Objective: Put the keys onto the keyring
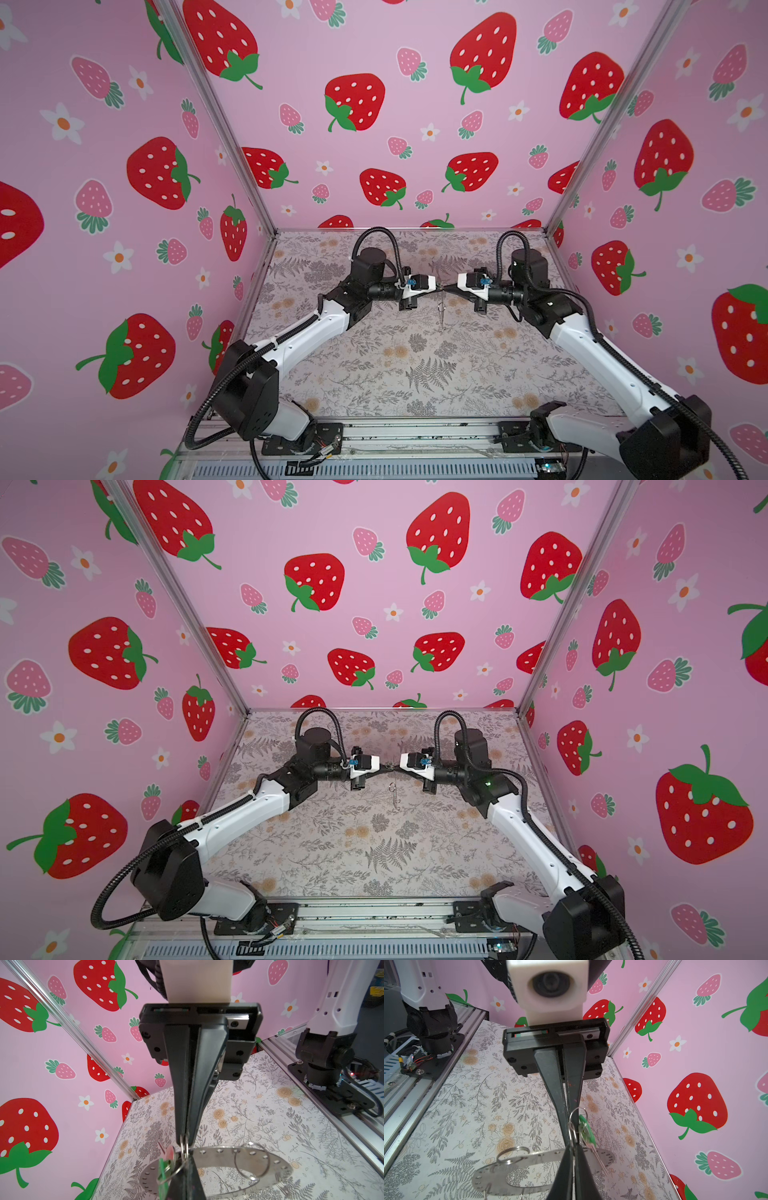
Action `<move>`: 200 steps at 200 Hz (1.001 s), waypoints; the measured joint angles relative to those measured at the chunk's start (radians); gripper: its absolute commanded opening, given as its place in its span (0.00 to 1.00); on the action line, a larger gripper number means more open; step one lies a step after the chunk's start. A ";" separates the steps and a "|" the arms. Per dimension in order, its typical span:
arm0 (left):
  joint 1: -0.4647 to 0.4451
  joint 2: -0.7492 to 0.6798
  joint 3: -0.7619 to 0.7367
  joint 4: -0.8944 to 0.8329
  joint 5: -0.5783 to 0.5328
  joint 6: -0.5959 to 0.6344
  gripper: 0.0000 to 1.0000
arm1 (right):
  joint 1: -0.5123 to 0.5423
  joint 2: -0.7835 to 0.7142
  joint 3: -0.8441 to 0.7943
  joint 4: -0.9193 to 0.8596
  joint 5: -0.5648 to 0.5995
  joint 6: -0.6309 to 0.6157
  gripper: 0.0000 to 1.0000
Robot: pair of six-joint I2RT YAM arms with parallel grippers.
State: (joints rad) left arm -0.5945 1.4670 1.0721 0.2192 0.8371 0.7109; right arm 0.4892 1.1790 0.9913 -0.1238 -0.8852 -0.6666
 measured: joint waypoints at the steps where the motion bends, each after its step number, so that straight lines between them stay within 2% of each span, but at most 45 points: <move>1: 0.000 0.000 0.000 0.000 0.000 0.000 0.00 | 0.000 0.000 0.000 0.000 0.000 0.000 0.07; 59: 0.000 0.000 0.006 -0.014 -0.008 0.011 0.00 | 0.000 0.005 0.001 0.006 -0.005 0.003 0.00; 90: -0.001 0.000 0.008 -0.016 -0.011 0.018 0.00 | 0.000 0.005 0.001 0.008 -0.006 0.002 0.00; 98: -0.001 0.000 0.008 -0.016 -0.011 0.018 0.05 | 0.000 0.005 0.001 0.008 -0.005 0.002 0.00; 102: -0.001 0.000 0.008 -0.016 -0.012 0.018 0.12 | 0.000 0.005 0.001 0.008 -0.005 0.002 0.00; 113: -0.001 0.000 0.008 -0.016 -0.016 0.020 0.21 | 0.000 0.005 0.001 0.009 -0.005 0.002 0.00; 140: -0.002 0.000 0.008 -0.012 -0.031 0.023 0.35 | 0.000 0.005 0.001 0.011 -0.005 0.002 0.00; 200: -0.004 -0.029 -0.006 -0.009 -0.070 0.023 0.38 | 0.000 0.005 0.001 0.011 -0.005 0.002 0.00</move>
State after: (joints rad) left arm -0.5983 1.4376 1.0657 0.2100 0.7673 0.7334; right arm 0.4892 1.1843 0.9920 -0.1123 -0.8898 -0.6647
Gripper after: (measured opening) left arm 0.377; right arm 0.047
